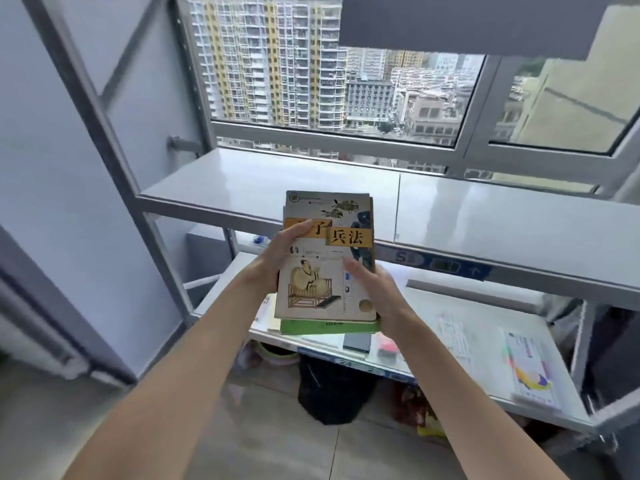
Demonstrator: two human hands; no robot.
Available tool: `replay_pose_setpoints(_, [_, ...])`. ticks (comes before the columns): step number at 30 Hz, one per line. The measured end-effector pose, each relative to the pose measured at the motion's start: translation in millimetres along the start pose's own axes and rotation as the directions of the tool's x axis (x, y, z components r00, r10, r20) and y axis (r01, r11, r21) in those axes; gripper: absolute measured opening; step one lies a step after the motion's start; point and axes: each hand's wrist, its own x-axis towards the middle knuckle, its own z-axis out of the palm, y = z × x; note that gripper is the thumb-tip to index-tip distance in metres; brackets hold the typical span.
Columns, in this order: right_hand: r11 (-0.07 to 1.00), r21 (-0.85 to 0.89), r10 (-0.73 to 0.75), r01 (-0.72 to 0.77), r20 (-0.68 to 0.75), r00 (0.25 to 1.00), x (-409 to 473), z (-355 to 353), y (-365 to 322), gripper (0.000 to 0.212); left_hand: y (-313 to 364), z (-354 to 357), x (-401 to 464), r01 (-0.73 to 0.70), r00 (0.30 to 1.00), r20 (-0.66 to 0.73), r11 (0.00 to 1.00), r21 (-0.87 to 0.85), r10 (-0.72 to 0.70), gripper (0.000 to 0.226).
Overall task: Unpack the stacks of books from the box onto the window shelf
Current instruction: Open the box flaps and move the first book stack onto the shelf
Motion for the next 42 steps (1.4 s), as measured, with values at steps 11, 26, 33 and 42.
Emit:
replay_pose_setpoints(11, [0.999,0.029,-0.024,0.023,0.027,0.999,131,142,-13,0.043,71,-178,45,-0.063,0.998,-0.001,0.992,0.114,0.063,0.041])
replay_pose_setpoints(26, [0.988,-0.019,-0.155,0.154,-0.141,0.978,289,252,-48,0.056,169,-333,140,-0.179,0.979,0.101,0.983,0.023,0.176,0.047])
replay_pose_setpoints(33, [0.901,-0.137,-0.425,0.411,-0.085,0.901,351,267,-63,0.057,197,-356,174,-0.365,0.931,0.042,0.917,0.162,0.363,0.088])
replay_pose_setpoints(42, [0.916,-0.166,-0.38,0.365,-0.07,0.922,380,275,-49,0.081,182,-395,201,-0.397,0.918,0.1,0.896,0.202,0.384,0.114])
